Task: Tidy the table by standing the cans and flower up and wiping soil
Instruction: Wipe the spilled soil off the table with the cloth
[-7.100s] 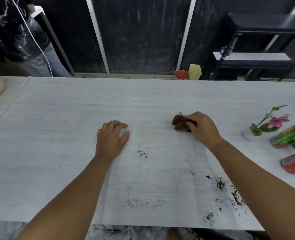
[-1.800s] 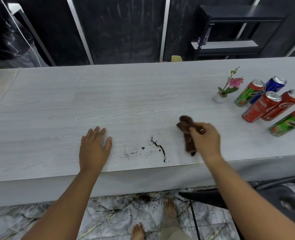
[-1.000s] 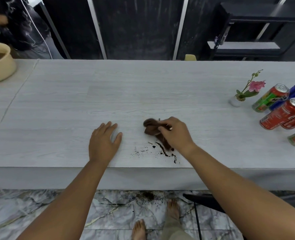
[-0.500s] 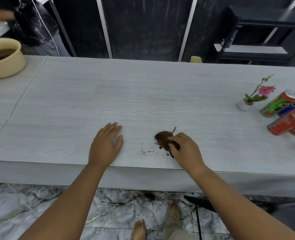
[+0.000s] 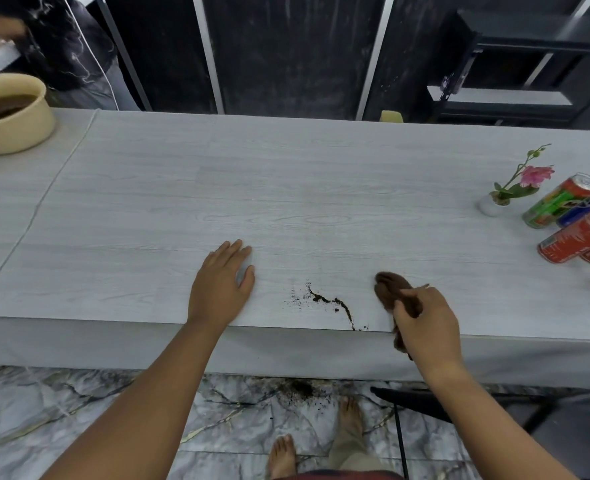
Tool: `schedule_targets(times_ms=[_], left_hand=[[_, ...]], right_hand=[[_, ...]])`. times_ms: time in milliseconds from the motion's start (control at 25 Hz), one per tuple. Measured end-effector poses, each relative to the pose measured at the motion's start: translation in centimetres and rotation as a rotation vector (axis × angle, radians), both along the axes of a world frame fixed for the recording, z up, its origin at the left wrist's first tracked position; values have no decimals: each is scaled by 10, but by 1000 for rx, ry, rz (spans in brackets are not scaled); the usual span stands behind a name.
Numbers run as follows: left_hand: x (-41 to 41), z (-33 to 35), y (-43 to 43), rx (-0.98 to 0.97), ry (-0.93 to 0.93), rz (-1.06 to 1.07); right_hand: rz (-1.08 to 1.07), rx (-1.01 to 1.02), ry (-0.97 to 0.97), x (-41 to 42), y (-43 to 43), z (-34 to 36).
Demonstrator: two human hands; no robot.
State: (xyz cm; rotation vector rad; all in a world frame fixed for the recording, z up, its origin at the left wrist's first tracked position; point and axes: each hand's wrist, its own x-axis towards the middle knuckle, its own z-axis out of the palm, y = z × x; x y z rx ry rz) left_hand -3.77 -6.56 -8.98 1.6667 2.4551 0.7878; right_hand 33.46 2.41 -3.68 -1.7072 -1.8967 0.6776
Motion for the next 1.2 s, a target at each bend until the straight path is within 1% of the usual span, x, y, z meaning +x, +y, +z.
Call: schedule_targets(times_ms=[80, 240, 360, 400, 480, 560, 680, 800, 920, 1000, 1120, 1200], left_hand=[[0, -1, 0, 3, -1, -1], [-1, 0, -1, 5, -16, -6], [0, 2, -2, -3, -27, -3], [0, 2, -2, -5, -27, -2], [0, 3, -1, -12, -27, -3], [0, 4, 0, -26, -32, -9], [-1, 4, 0, -23, -27, -10], [-2, 4, 0, -19, -30, -1], [-2, 4, 0, -17, -23, -1], [-1, 5, 1, -11, -22, -1], [1, 6, 2, -9, -28, 3], [2, 6, 1, -14, -30, 9]], right_hand=[[43, 10, 3, -22, -17, -2], [204, 8, 28, -81, -34, -4], [249, -15, 147, -97, -14, 3], [270, 12, 145, -101, 0, 8], [371, 61, 91, -116, 33, 17], [564, 36, 12, -138, 57, 24], [845, -27, -124, -166, 64, 21], [981, -25, -157, -161, 58, 16], [1046, -50, -186, -135, 58, 16], [1053, -94, -174, -120, 58, 18], [956, -149, -23, -121, 60, 22], [919, -130, 19, -134, 60, 23]])
